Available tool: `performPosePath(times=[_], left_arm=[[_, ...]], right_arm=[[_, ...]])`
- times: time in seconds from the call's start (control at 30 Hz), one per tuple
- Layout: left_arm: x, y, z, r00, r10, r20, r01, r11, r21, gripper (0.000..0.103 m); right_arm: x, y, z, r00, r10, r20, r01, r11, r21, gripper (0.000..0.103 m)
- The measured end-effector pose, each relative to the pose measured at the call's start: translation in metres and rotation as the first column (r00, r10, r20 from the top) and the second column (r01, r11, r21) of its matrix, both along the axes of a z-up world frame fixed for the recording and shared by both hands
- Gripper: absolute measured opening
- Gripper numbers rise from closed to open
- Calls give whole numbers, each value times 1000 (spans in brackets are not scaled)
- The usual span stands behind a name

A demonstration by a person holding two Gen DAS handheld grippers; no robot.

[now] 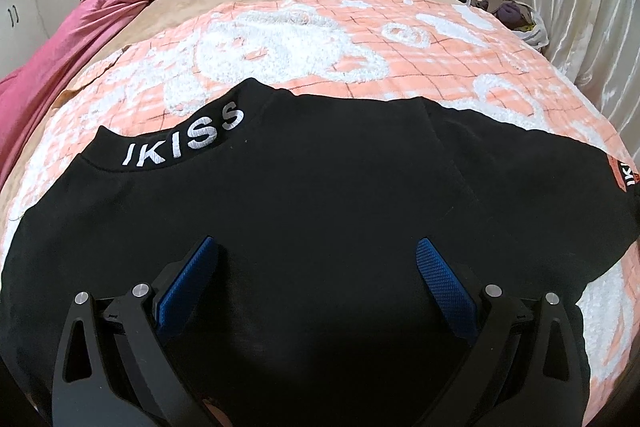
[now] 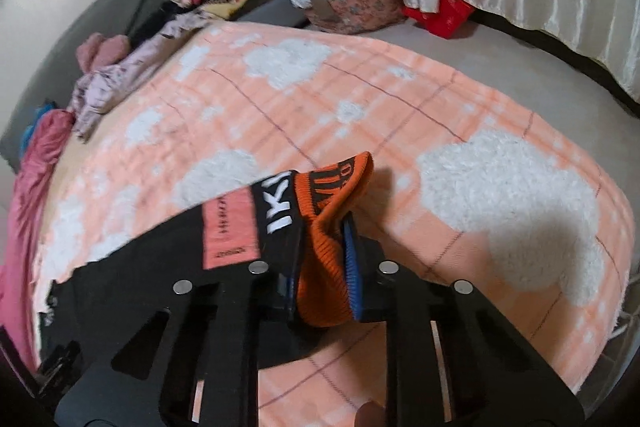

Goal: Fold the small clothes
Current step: 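Grasp the orange cuff with the right gripper and lift it, then carry the cuff across the shirt with the right gripper while the left gripper grasps it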

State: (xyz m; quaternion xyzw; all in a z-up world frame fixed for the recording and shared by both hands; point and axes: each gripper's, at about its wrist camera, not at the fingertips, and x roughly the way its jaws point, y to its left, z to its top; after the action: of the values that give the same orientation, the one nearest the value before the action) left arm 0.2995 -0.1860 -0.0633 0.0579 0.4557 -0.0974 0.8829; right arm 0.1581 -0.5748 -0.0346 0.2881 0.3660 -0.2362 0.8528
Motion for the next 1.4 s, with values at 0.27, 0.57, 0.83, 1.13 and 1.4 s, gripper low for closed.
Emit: performPosePath(times=[0.27, 0.57, 0.83, 1.13, 1.4], left_arm=[[-6, 18, 14, 999, 36, 21, -35, 997, -63, 99], [-28, 62, 42, 990, 116, 75, -103, 983, -152, 98], [-40, 113, 49, 976, 204, 76, -184, 959, -217, 98], [-53, 149, 48, 962, 267, 56, -242, 931, -273, 98], [-52, 135, 34, 979, 199, -45, -202, 912, -357, 70]], right_arm=[[15, 47, 36, 965, 211, 155, -209, 977, -31, 3], [37, 171, 68, 802, 539, 258, -532, 841, -103, 3], [53, 263, 65, 647, 697, 309, -714, 696, -77, 3], [71, 329, 33, 566, 782, 260, -801, 597, -54, 25], [66, 305, 43, 628, 738, 248, -747, 661, -75, 34]])
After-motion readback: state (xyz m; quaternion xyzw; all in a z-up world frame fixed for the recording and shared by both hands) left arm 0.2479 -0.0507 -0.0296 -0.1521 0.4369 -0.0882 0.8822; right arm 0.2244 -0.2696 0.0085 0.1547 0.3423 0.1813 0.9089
